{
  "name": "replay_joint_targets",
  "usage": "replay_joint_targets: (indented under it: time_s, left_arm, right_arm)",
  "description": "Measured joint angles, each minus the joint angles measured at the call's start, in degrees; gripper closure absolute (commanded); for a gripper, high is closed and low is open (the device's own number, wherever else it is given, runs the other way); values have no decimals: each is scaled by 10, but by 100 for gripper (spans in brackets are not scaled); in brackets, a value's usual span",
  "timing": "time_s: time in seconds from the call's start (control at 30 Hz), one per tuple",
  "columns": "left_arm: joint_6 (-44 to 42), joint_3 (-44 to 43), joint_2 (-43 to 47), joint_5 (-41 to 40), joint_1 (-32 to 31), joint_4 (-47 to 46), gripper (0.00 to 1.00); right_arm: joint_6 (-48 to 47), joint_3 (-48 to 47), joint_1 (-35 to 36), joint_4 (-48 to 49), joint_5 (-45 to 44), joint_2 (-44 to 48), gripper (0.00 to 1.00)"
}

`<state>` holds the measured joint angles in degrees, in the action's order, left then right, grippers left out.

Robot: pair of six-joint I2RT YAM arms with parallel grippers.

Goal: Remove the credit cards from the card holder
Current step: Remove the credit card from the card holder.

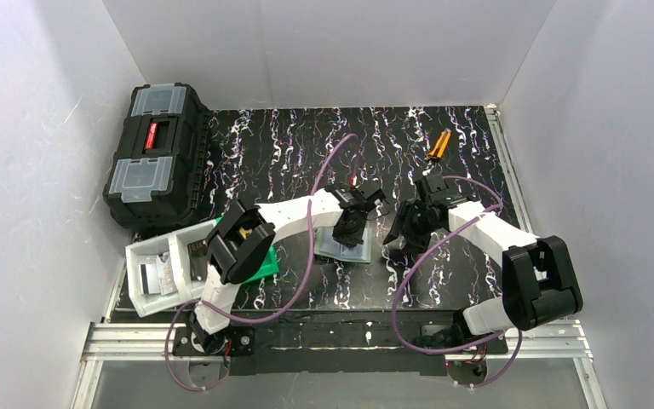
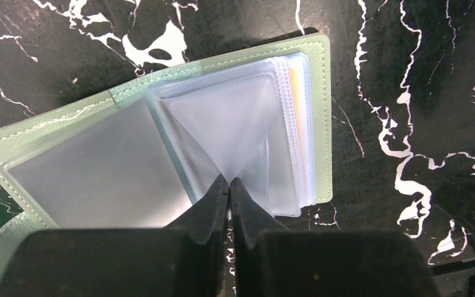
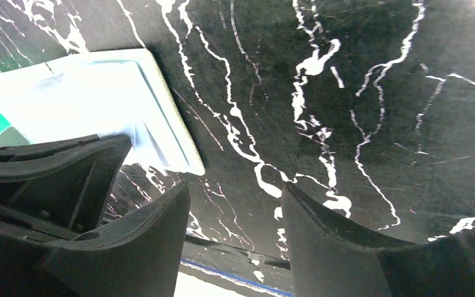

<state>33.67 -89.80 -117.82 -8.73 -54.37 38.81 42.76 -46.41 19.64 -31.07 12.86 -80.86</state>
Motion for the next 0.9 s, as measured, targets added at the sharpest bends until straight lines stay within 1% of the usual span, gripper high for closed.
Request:
replay_joint_targets:
  time_s: [0.1,0.2,0.4,0.57,0.7,0.9]
  left_arm:
    - [11,38,24,27,14,-32,100]
    - [30,87,53,70,36,-76,100]
    - [71,165,94,144,72,-146,100]
    - [101,228,124,195,100,-204,100]
    - [116,256,135,225,117,-236,100]
    - [128,275,137,256,127,-270,100]
  right_arm:
    - [-1,-8,14,-1,7,-9,37]
    - [-1,-26,37,2,12,-25,38]
    - [3,-55,76,16,23,-51,45]
    - [8,-76,102,25,23,-81,48]
    - [8,-93,117,27,22,-107,49]
    - [8,-107,128,30,15,-147,50]
